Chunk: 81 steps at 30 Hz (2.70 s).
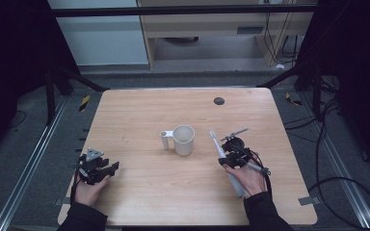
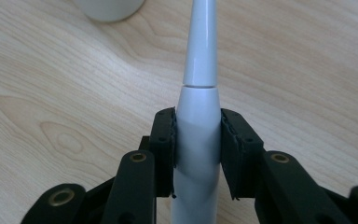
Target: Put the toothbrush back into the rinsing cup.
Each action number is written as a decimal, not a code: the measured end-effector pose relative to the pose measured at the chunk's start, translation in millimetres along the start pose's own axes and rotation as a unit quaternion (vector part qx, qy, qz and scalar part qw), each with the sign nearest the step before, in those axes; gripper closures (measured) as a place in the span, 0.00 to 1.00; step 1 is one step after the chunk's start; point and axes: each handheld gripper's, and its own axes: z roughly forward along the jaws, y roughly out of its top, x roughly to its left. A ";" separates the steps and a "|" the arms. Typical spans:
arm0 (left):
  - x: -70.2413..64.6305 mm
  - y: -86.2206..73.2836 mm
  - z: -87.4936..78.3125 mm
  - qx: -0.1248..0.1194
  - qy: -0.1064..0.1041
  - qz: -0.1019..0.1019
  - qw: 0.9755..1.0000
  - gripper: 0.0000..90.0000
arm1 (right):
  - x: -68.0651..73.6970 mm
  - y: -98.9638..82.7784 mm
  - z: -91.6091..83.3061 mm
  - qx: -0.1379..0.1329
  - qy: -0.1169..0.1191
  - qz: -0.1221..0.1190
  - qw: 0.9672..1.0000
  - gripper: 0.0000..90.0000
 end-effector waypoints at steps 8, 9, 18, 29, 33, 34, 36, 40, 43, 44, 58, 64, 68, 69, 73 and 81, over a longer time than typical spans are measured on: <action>-0.3 -0.1 -0.2 -0.001 0.000 -0.001 1.000 0.57 | -0.8 1.9 -27.3 -0.081 -0.004 0.001 0.997 0.75; -0.2 -0.1 -0.2 -0.002 0.000 -0.001 1.000 0.57 | -1.0 2.0 -30.2 -0.097 -0.004 0.002 0.995 0.75; -0.4 0.0 -0.4 -0.003 0.001 0.000 1.000 0.57 | -2.1 8.4 -48.9 -0.213 -0.004 0.019 0.977 0.75; -0.2 -0.2 -0.8 -0.006 0.001 -0.002 1.000 0.57 | 8.1 31.0 -52.1 -0.289 0.006 0.028 0.957 0.75; -0.2 -0.2 -0.8 -0.006 0.001 -0.002 1.000 0.57 | 12.3 40.8 -53.7 -0.311 0.012 0.033 0.950 0.75; -0.1 -0.2 -0.8 -0.006 0.001 -0.002 1.000 0.57 | 14.5 46.6 -54.8 -0.318 0.017 0.033 0.948 0.75; -0.1 -0.2 -0.8 -0.006 0.002 -0.002 1.000 0.57 | 15.8 49.5 -55.4 -0.321 0.018 0.032 0.946 0.75; 0.0 -0.1 -0.9 -0.007 0.002 -0.002 1.000 0.57 | 20.9 63.5 -57.1 -0.337 0.029 0.035 0.940 0.75; -0.1 -0.1 -0.9 -0.007 0.002 -0.002 1.000 0.57 | 22.5 69.2 -56.9 -0.341 0.032 0.036 0.939 0.75; 0.1 -0.1 -1.1 -0.006 0.002 -0.001 1.000 0.57 | 23.9 74.8 -56.3 -0.347 0.032 0.036 0.937 0.75; 0.6 0.2 -1.6 -0.008 0.001 -0.001 1.000 0.57 | 33.2 107.0 -43.0 -0.351 0.049 0.033 0.935 0.75; 0.6 0.2 -1.6 -0.009 0.000 -0.003 1.000 0.57 | 37.7 116.0 -35.1 -0.350 0.050 0.029 0.935 0.75; 0.9 0.2 -1.6 -0.008 0.000 -0.002 1.000 0.57 | 41.7 123.5 -27.4 -0.345 0.055 0.027 0.936 0.75; 0.9 0.2 -1.6 -0.008 0.000 -0.002 1.000 0.57 | 41.7 123.5 -27.4 -0.345 0.055 0.027 0.936 0.75; 0.8 0.2 -1.6 -0.010 0.000 -0.003 1.000 0.57 | 46.9 128.9 -17.5 -0.338 0.058 0.023 0.939 0.75; 1.0 0.2 -1.6 -0.010 0.000 -0.003 1.000 0.57 | 54.5 131.8 2.3 -0.315 0.059 0.009 0.947 0.75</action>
